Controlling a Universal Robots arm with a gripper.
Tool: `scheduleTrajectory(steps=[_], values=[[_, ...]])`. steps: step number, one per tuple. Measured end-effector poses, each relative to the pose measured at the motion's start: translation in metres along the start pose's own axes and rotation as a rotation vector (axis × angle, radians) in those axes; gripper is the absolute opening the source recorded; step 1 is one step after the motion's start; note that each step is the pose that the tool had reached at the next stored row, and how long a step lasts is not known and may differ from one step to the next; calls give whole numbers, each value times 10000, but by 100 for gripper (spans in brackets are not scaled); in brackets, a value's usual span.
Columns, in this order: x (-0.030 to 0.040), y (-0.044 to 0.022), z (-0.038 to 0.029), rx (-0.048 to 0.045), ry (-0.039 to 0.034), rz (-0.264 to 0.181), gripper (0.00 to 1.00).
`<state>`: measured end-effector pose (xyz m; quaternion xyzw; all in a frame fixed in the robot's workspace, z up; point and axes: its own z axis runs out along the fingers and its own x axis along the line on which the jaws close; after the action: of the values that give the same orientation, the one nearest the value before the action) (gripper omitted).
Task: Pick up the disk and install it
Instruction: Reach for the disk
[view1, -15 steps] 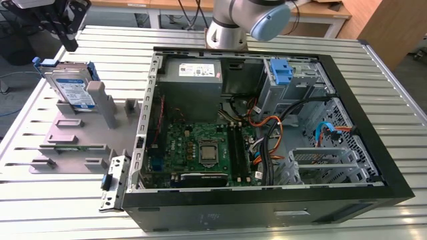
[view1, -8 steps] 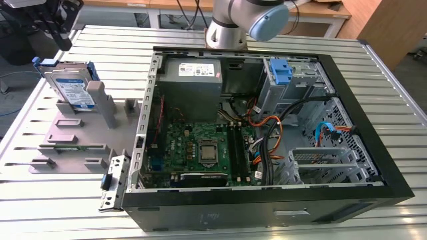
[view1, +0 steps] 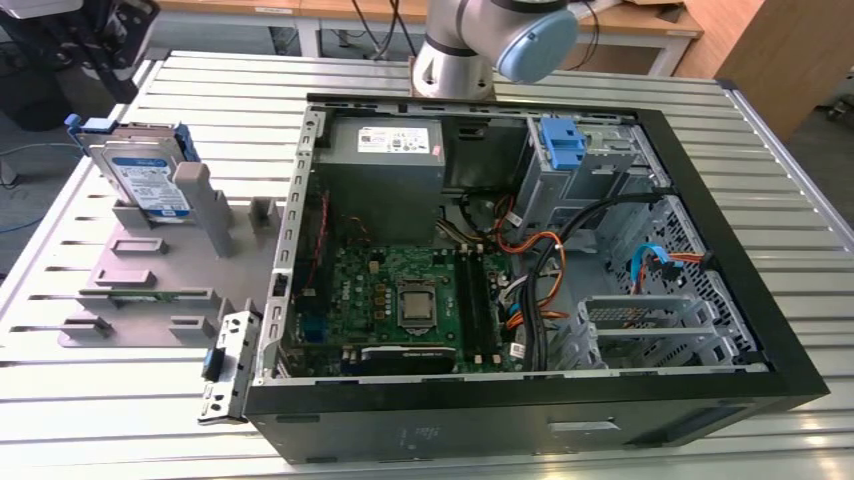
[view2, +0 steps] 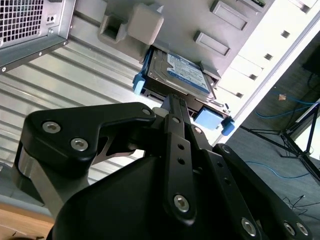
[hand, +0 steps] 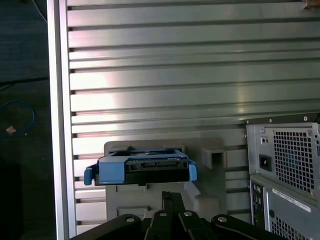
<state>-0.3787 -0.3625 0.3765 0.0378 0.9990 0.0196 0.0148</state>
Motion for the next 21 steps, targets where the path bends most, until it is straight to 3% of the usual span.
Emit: scheduleTrajectory(steps=[14, 21], values=[[128, -5, 126, 95, -6, -3, 11], [130, -5, 135, 113, -6, -3, 11]])
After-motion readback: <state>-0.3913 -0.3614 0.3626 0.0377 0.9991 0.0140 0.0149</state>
